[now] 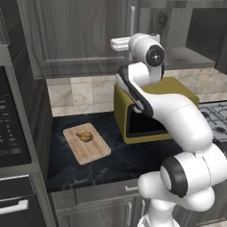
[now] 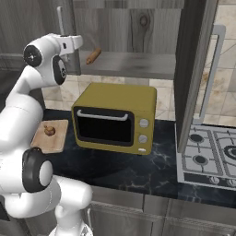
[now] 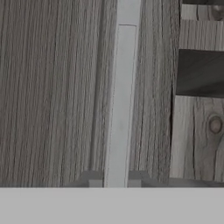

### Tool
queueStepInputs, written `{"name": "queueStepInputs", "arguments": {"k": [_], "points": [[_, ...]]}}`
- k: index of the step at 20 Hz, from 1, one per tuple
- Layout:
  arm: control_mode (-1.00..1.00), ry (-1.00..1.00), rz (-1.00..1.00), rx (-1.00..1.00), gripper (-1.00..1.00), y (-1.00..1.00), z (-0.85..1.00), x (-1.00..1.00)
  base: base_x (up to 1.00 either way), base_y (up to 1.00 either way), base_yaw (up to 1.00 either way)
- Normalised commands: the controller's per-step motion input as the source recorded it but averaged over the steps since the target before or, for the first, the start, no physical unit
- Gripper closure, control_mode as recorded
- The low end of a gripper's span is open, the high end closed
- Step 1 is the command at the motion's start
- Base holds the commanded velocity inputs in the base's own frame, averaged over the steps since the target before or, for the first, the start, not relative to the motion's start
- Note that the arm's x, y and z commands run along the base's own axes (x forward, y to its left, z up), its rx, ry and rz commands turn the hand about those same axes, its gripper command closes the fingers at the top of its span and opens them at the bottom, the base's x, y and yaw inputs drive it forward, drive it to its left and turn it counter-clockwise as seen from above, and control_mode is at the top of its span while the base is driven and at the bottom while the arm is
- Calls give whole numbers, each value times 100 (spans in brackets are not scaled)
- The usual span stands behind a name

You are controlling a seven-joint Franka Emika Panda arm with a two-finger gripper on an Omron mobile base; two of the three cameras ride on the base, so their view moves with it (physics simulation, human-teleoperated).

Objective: Open the cabinet, retrieve the rolling pin, and place it next to the meat on the cutting board to prepare for tenderizing.

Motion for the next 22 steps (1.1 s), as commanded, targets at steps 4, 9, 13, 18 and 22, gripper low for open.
{"name": "queueStepInputs", "arguments": {"k": [4, 9, 13, 18, 22], "points": [[-100, -4, 2, 0, 100, 31, -7, -53, 0, 0, 0], [-100, -1, 2, 0, 100, 55, -11, -65, 0, 0, 0], [-100, 0, 4, 0, 100, 59, -18, -65, 0, 0, 0], [-100, 0, 5, 0, 100, 66, -20, -61, 0, 0, 0], [-100, 0, 6, 0, 100, 73, -24, -67, 0, 0, 0]]}}
